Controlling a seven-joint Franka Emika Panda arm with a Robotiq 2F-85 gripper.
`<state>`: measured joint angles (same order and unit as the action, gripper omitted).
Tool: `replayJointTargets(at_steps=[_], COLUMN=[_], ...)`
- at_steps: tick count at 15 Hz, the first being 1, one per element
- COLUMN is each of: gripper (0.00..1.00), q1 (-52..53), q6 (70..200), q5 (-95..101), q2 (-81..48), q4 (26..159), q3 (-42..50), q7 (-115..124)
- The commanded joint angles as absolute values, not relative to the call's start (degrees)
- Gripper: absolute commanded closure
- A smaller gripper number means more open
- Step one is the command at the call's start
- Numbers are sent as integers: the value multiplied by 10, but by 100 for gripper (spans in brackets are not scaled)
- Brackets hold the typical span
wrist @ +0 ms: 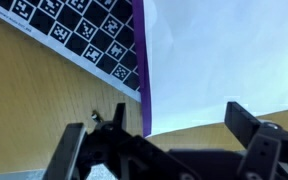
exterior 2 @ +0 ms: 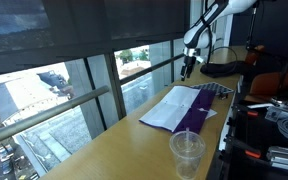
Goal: Close the purple book
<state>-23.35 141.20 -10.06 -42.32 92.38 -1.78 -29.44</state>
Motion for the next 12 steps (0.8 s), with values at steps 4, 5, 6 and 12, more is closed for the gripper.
replayJointTargets(at_steps=[4,5,6,12], gripper=[0,0,0,26], q1=[-259,-258,-259,-257], q6=[1307,1306,1303,1296], q5=[-108,-107,-108,-105], q2=[-527,-537,-545,-587], q4=[773,763,754,715], q3=[-33,-33,-36,-42], q7=[-314,-315,-316,-314])
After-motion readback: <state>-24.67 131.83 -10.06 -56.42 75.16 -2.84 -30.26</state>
